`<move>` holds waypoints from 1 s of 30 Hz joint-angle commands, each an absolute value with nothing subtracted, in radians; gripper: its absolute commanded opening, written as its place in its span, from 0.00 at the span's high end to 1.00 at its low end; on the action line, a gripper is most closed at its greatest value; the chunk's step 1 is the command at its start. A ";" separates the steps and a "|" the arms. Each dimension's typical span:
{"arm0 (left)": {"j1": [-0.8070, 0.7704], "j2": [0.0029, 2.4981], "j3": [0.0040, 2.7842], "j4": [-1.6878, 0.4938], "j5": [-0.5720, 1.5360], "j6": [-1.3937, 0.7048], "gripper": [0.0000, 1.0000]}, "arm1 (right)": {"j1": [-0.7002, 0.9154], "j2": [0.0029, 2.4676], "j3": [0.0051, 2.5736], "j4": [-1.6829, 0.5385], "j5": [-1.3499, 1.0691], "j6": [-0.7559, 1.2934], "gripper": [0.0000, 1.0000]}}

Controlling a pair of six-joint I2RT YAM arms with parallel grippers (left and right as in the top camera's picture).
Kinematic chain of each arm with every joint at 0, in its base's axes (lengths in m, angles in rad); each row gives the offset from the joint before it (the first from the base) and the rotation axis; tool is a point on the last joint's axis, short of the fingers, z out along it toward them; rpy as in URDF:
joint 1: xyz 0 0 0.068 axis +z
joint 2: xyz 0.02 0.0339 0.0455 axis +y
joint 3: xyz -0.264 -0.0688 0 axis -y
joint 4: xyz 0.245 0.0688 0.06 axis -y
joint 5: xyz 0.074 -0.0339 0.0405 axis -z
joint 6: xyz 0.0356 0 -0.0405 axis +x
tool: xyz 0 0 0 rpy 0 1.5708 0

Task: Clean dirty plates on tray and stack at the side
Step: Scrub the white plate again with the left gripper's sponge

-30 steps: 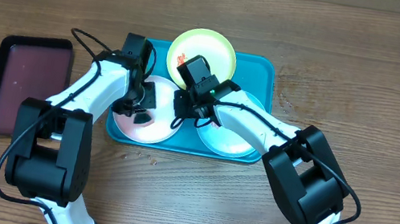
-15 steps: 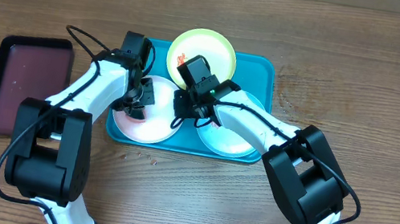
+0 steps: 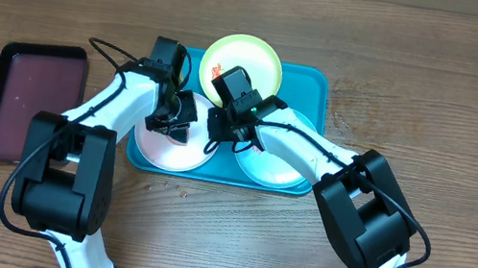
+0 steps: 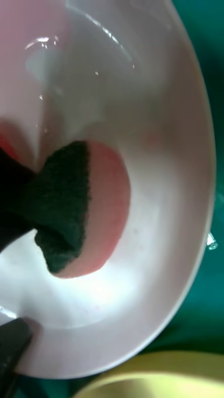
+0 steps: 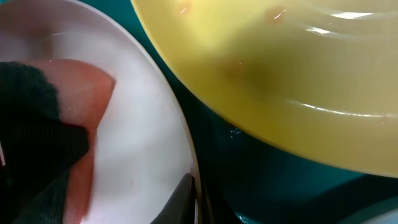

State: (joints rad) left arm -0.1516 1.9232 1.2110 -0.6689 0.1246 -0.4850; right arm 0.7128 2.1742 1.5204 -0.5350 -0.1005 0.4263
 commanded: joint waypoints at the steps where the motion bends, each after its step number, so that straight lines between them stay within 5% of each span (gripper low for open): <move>1: -0.150 1.974 1.206 -0.712 0.026 -0.471 0.96 | 0.713 2.221 1.518 -0.548 -0.107 0.426 0.95; 11: -0.133 1.974 1.233 -0.817 -0.285 -0.471 0.96 | 0.713 2.221 1.518 -0.547 -0.107 0.426 0.95; 19: -0.128 1.974 1.287 -0.861 -0.324 -0.444 0.96 | 0.713 2.221 1.518 -0.548 -0.107 0.426 0.95; 30: -0.132 1.975 1.292 -0.702 0.154 -0.414 0.96 | 0.713 2.221 1.518 -0.540 -0.108 0.426 0.95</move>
State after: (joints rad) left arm -0.1341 1.9583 1.2896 -0.7582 -0.0750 -0.4564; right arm 0.7128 2.1742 1.5204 -0.5320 -0.1078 0.4259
